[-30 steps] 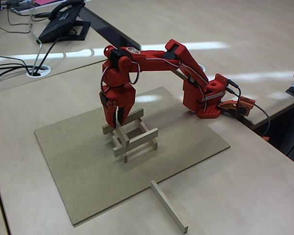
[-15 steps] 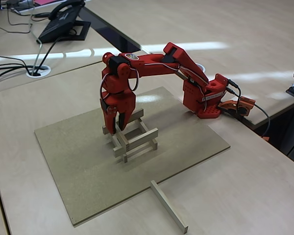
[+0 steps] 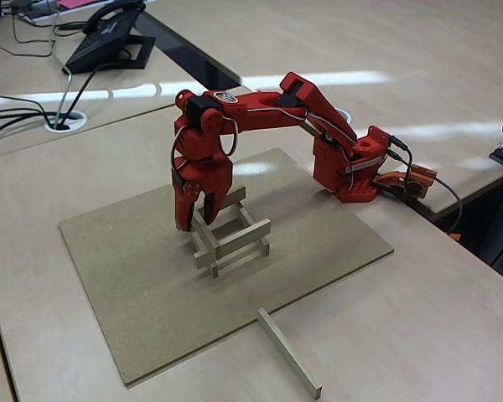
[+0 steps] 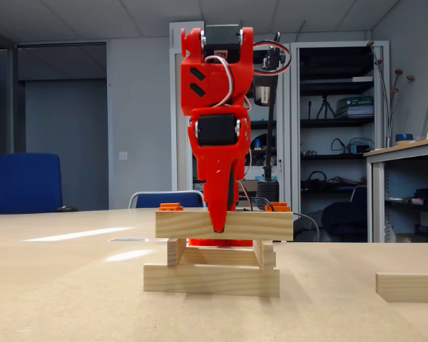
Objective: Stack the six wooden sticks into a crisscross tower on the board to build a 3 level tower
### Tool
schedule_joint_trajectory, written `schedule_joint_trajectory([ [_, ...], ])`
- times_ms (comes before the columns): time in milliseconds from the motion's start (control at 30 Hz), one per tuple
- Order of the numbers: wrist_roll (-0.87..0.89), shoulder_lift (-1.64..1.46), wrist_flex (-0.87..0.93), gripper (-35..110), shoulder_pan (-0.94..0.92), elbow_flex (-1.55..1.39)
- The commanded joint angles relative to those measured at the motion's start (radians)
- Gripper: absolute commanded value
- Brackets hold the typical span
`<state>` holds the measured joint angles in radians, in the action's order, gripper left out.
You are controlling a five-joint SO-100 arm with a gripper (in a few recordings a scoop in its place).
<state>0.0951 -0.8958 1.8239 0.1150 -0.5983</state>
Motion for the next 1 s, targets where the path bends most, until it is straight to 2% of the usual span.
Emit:
schedule_joint_trajectory([
  [0,0.020,-0.032,0.011,18,0.017,-0.009],
  [333,0.012,-0.115,0.011,24,0.026,-0.038],
  [567,0.066,-0.262,0.011,23,0.061,-0.074],
  [767,0.183,-0.336,0.011,22,0.169,-0.094],
  [967,0.362,-0.249,-0.008,21,0.341,-0.051],
])
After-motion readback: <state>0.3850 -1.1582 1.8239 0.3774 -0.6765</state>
